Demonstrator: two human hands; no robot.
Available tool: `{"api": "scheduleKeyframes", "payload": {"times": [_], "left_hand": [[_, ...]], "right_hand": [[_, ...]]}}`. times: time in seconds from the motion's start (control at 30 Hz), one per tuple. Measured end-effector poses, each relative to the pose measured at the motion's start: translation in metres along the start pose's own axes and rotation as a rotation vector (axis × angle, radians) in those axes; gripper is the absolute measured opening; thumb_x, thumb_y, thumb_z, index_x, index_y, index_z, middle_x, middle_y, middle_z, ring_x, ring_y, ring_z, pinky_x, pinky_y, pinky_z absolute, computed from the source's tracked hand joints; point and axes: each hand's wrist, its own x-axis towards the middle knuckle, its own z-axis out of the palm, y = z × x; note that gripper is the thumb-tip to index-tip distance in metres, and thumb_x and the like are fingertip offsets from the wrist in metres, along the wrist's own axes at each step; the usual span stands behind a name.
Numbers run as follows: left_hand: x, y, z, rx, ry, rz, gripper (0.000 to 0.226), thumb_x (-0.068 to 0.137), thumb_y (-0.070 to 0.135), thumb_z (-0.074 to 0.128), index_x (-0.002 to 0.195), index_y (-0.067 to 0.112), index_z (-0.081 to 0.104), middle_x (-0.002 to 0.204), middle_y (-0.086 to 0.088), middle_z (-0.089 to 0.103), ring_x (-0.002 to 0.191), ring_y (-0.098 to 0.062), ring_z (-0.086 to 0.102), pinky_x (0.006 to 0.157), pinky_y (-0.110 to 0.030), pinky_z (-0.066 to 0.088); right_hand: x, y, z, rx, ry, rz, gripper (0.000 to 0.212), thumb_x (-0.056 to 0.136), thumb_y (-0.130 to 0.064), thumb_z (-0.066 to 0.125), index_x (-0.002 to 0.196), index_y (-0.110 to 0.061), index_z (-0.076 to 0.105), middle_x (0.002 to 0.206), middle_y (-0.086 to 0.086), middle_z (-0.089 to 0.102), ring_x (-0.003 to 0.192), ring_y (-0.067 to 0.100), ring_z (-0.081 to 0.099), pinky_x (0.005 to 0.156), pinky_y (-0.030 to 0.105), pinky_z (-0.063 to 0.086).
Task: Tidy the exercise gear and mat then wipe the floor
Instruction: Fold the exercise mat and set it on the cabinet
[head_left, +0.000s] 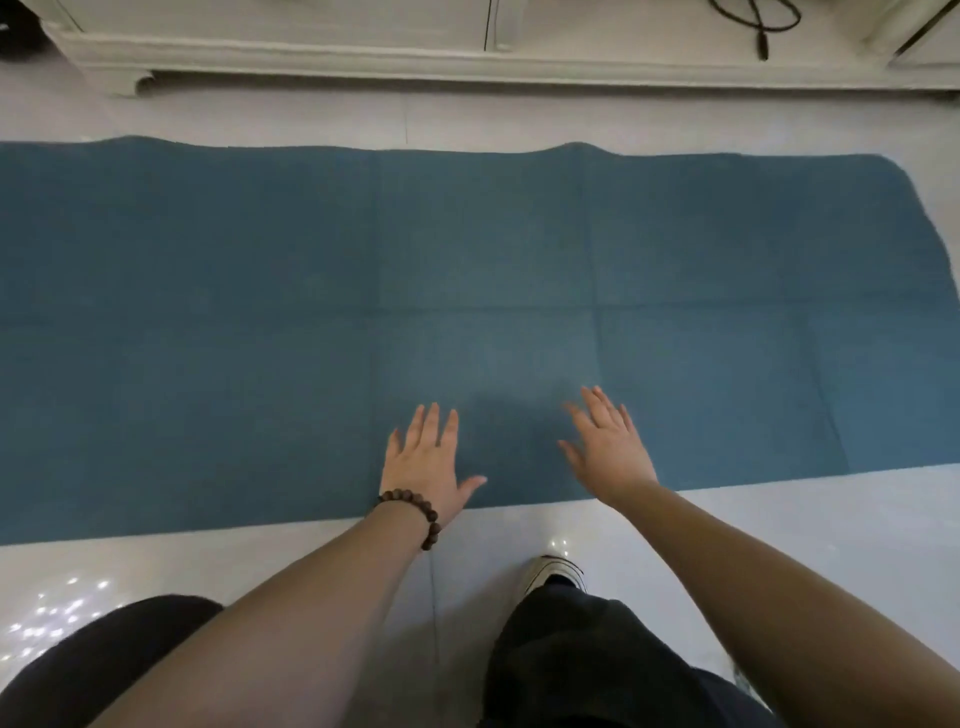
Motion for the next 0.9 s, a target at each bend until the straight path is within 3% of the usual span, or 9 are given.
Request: {"api": "scheduleKeyframes", "payload": {"times": [0.23,0.33,0.53,0.6,0.63,0.67,0.73,0.8,0.9], "left_hand": [[0.045,-0.017,0.063,0.186,-0.112,0.112,0.120,0.072,0.076,0.057,0.150,0.025,-0.018,0.157,-0.007,-0.027,0.145,-0.025,-0.022,0.117,-0.054,-0.002],[0.048,-0.024,0.077,0.219,-0.074,0.121,0.124,0.070,0.074,0.061,0.149,0.027,-0.020,0.155,-0.006,-0.030,0.144,-0.026,-0.024,0.116,-0.057,-0.001],[0.043,-0.021,0.076,0.288,-0.091,0.187,0.086,0.091,0.060,0.045,0.153,0.027,-0.004,0.158,-0.016,-0.020,0.144,-0.036,-0.021,0.112,-0.066,-0.002],[0.039,-0.018,0.076,0.272,-0.082,0.213,0.064,0.095,0.050,0.038,0.152,0.027,0.020,0.159,-0.020,0.000,0.146,-0.041,-0.004,0.109,-0.071,0.007],[0.037,-0.016,0.077,0.250,-0.001,0.235,0.052,0.094,0.044,0.036,0.143,0.026,0.042,0.154,-0.024,0.024,0.143,-0.044,0.018,0.103,-0.075,0.021],[0.036,-0.017,0.077,0.236,0.045,0.255,0.047,0.090,0.040,0.035,0.124,0.024,0.063,0.138,-0.024,0.050,0.131,-0.043,0.042,0.090,-0.074,0.038],[0.037,-0.021,0.082,0.206,0.164,0.320,0.043,0.083,0.035,0.036,0.089,0.019,0.075,0.102,-0.014,0.072,0.102,-0.035,0.067,0.069,-0.060,0.055],[0.038,-0.023,0.084,0.174,0.310,0.357,0.037,0.084,0.032,0.036,0.077,0.018,0.070,0.082,-0.006,0.073,0.083,-0.028,0.071,0.055,-0.042,0.057],[0.038,-0.026,0.060,0.142,0.330,0.360,0.027,0.093,0.031,0.040,0.081,0.017,0.059,0.064,0.000,0.063,0.057,-0.024,0.065,0.037,-0.027,0.037]], "right_hand": [[0.027,0.011,0.068,0.096,-0.077,-0.027,0.064,0.096,-0.047,0.043,0.151,-0.028,0.016,0.161,-0.002,-0.004,0.147,0.015,-0.005,0.120,0.037,0.002],[0.027,0.009,0.080,0.124,-0.047,-0.012,0.066,0.095,-0.048,0.044,0.151,-0.028,0.015,0.160,-0.001,-0.006,0.147,0.016,-0.008,0.120,0.039,0.000],[0.026,0.000,0.083,0.156,-0.042,0.003,0.074,0.089,-0.065,0.039,0.151,-0.033,0.015,0.160,0.000,-0.008,0.146,0.018,-0.013,0.119,0.046,-0.003],[0.022,-0.002,0.081,0.161,-0.064,-0.043,0.087,0.077,-0.082,0.028,0.150,-0.038,0.013,0.160,-0.004,-0.010,0.146,0.017,-0.014,0.118,0.048,-0.004],[0.020,-0.002,0.079,0.163,-0.086,-0.079,0.093,0.070,-0.088,0.022,0.150,-0.040,0.012,0.160,-0.006,-0.012,0.146,0.016,-0.016,0.118,0.049,-0.005],[0.017,-0.002,0.078,0.158,-0.117,-0.119,0.097,0.065,-0.090,0.019,0.149,-0.042,0.010,0.159,-0.007,-0.014,0.145,0.015,-0.017,0.117,0.051,-0.006],[0.012,0.000,0.075,0.111,-0.186,-0.183,0.100,0.064,-0.091,0.025,0.149,-0.043,0.008,0.158,-0.008,-0.017,0.145,0.014,-0.019,0.116,0.054,-0.007],[0.007,0.004,0.074,0.012,-0.232,-0.231,0.085,0.080,-0.075,0.042,0.150,-0.041,0.008,0.159,-0.007,-0.015,0.145,0.015,-0.017,0.116,0.054,-0.005],[0.000,0.007,0.066,0.009,-0.130,-0.193,0.055,0.098,-0.026,0.043,0.149,-0.035,0.022,0.160,-0.005,0.012,0.147,0.016,0.010,0.117,0.042,0.009]]}}
